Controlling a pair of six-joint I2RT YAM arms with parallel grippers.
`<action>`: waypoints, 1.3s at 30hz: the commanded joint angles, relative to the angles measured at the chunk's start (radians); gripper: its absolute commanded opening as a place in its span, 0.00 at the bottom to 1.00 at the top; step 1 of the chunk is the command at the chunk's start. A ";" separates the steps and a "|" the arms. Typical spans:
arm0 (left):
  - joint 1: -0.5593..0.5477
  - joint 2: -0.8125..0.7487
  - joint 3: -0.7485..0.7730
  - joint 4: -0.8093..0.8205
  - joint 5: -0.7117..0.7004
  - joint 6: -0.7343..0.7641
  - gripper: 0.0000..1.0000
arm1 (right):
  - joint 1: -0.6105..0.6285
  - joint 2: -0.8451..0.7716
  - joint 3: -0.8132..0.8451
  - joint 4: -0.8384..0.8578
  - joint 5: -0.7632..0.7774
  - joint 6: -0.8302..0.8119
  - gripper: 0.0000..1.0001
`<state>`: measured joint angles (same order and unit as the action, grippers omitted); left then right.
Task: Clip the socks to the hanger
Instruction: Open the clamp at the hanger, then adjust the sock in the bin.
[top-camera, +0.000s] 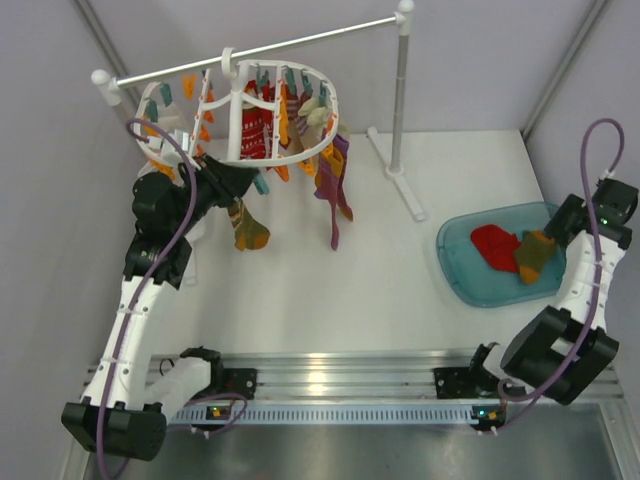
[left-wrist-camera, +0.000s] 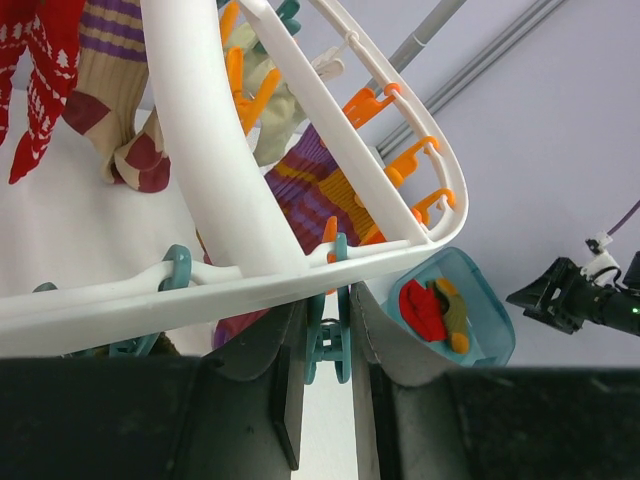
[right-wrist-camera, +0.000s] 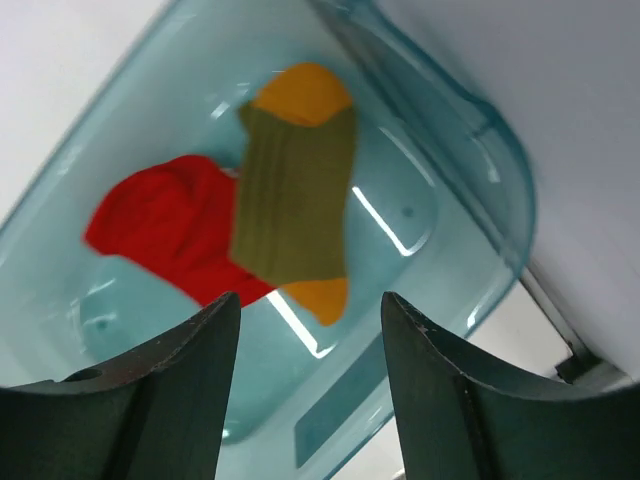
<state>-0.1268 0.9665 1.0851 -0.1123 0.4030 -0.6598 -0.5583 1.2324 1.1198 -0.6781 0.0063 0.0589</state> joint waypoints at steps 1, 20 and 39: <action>0.004 -0.012 0.002 0.060 -0.003 0.003 0.00 | -0.089 0.067 0.002 0.052 0.066 0.071 0.58; 0.004 -0.023 -0.010 0.054 -0.024 -0.001 0.00 | -0.126 0.348 0.009 0.248 -0.034 0.220 0.62; 0.004 -0.025 -0.011 0.057 -0.035 -0.003 0.00 | -0.124 0.458 0.049 0.327 -0.066 0.268 0.13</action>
<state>-0.1268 0.9554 1.0748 -0.1047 0.3836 -0.6598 -0.6628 1.7000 1.1141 -0.4187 -0.0750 0.2806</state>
